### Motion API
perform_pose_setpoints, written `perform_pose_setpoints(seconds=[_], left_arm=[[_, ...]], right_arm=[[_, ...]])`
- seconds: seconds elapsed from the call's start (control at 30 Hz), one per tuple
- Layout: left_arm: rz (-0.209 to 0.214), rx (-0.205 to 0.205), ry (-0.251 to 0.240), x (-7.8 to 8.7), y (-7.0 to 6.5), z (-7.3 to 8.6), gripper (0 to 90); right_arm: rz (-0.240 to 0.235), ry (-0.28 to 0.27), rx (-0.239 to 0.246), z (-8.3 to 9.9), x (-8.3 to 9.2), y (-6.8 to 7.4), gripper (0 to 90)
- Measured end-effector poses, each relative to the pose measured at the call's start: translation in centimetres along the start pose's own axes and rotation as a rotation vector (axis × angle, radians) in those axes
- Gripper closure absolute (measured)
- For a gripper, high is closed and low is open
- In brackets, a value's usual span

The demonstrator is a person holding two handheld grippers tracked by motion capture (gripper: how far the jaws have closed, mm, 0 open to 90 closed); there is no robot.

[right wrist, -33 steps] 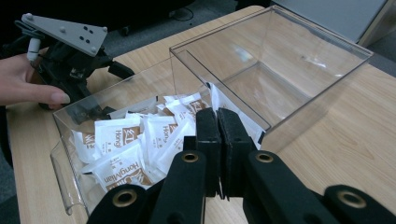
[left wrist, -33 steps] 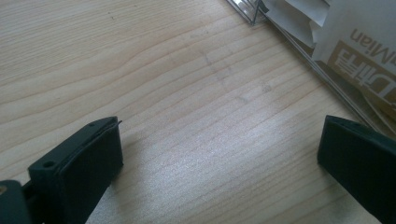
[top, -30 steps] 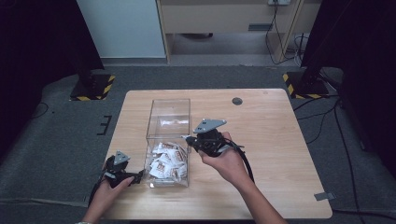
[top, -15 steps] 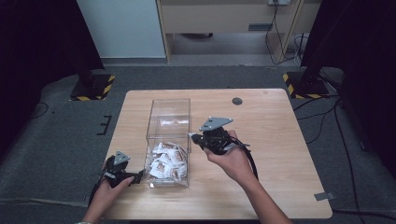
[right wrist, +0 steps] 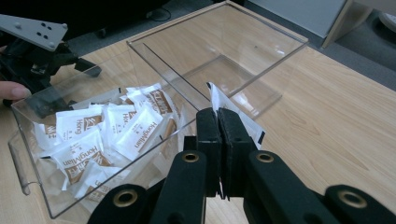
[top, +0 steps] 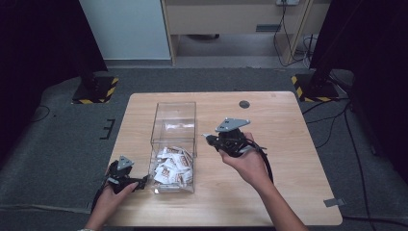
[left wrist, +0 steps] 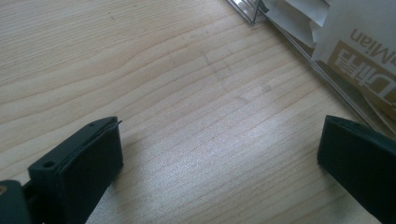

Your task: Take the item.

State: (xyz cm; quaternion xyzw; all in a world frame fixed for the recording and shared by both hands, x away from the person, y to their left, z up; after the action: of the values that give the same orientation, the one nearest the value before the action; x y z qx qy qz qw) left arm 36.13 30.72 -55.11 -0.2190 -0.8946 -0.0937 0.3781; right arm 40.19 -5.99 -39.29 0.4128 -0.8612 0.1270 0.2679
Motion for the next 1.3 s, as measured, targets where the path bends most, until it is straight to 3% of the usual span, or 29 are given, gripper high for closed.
perform_pose_setpoints(seconds=[0.7, 1.3], left_arm=[[0.0, 0.0, 0.0, 0.0, 0.0, 0.0, 0.0], [0.0, 0.0, 0.0, 0.0, 0.0, 0.0, 0.0]], right_arm=[[0.071, -0.011, -0.034, 1.3, 2.2, -3.3, 88.1], [0.108, -0.015, -0.052, 2.1, 3.5, -4.9, 88.0]])
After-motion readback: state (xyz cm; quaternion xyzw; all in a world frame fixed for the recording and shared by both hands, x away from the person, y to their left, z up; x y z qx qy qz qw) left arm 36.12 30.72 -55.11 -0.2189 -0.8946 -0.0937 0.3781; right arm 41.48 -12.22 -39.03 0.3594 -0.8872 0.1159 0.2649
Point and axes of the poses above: each handheld gripper's, and its own axes: x roughly backward along the jaws, z roughly out of its underside, y roughly to its left, the point moved 2 cm from there along -x, roughly forward along the jaws
